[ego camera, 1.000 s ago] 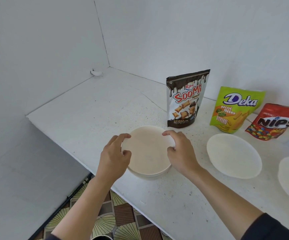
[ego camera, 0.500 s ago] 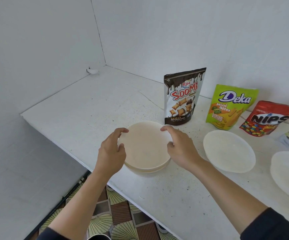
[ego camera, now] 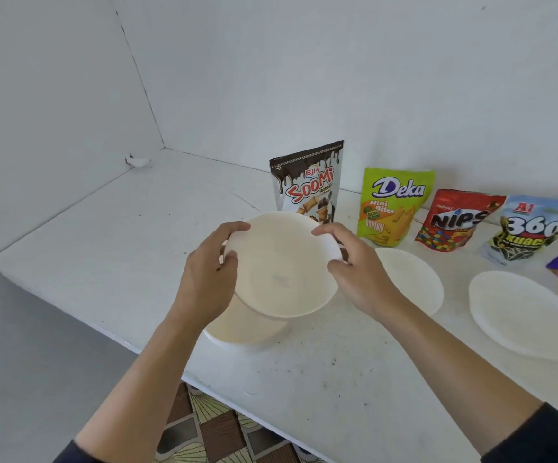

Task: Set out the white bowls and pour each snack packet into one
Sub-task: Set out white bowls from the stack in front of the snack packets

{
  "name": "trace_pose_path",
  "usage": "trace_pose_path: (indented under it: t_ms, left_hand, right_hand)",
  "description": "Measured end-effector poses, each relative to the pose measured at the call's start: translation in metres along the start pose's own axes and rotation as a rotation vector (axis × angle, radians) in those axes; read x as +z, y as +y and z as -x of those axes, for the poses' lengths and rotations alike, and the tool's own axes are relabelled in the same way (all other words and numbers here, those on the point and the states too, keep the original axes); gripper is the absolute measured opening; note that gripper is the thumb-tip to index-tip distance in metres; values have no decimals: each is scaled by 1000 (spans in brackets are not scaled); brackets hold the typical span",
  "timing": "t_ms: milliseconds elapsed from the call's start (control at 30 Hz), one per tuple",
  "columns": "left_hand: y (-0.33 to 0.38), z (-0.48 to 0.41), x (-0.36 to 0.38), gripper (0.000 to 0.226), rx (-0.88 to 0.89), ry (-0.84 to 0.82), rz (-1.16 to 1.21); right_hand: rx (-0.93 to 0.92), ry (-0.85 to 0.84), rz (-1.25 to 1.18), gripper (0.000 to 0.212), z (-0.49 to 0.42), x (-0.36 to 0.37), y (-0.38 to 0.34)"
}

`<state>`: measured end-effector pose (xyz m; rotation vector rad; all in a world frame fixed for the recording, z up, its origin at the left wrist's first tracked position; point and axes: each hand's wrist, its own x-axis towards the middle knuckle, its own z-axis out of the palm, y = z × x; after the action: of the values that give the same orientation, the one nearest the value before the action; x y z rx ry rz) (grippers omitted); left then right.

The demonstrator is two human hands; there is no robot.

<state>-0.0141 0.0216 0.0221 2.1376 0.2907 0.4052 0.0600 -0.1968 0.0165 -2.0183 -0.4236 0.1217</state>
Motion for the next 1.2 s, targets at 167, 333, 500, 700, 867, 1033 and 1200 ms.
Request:
trace_pose_path:
  t_ms: [167, 333, 500, 700, 867, 1033, 1200]
  left_hand:
    - [24, 13, 48, 45, 55, -129, 69]
    - [38, 37, 90, 40, 39, -288, 80]
    - [27, 66, 121, 43, -92, -402, 132]
    - [16, 94, 133, 40, -211, -394, 159]
    - [5, 103, 143, 35, -201, -353, 52]
    - [8, 104, 146, 29, -166, -284, 14]
    - [14, 102, 150, 25, -124, -324, -19]
  right_hand:
    - [114, 38, 86, 52, 35, -51, 22]
    - [179, 21, 121, 47, 75, -95, 45]
    - [194, -122, 220, 43, 108, -104, 76]
    - [213, -125, 158, 43, 131, -90, 101]
    - [265, -67, 120, 44, 143, -70, 116]
    - [281, -25, 92, 47, 144, -68, 117]
    - [334, -215, 182, 54, 133, -77, 112]
